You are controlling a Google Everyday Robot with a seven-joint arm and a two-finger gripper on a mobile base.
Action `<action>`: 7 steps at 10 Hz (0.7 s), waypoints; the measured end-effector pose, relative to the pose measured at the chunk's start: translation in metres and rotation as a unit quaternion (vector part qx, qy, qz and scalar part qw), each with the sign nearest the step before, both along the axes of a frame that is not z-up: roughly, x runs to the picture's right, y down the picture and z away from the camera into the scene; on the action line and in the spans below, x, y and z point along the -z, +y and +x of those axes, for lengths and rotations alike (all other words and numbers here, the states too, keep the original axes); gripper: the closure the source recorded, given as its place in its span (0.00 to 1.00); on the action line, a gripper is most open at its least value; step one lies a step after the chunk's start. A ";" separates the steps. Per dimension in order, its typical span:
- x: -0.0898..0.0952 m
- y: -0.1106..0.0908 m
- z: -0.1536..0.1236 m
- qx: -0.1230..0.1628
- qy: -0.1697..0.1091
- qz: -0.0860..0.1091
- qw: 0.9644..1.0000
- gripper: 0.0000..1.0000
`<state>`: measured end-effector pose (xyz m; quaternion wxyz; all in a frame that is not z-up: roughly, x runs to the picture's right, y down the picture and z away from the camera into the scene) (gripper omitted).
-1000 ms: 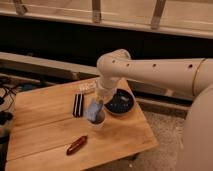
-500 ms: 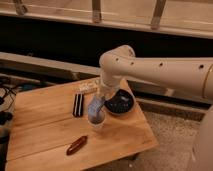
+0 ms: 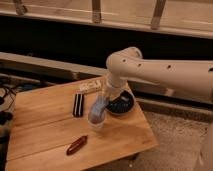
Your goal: Place the white sponge in the ceramic cup
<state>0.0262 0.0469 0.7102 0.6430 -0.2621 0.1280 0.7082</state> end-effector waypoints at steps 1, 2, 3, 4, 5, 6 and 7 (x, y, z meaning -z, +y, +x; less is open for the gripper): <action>-0.005 0.003 0.004 -0.004 0.003 -0.004 1.000 0.96; -0.007 0.004 0.005 -0.007 0.003 -0.006 1.000 0.96; -0.014 0.007 0.007 -0.012 0.004 -0.012 1.000 0.96; -0.022 0.012 0.008 -0.013 0.004 -0.017 1.000 0.96; -0.028 0.017 0.009 -0.013 0.005 -0.022 1.000 0.96; -0.037 0.025 0.008 -0.012 0.004 -0.028 1.000 0.96; -0.043 0.031 0.007 -0.010 0.005 -0.035 0.999 0.96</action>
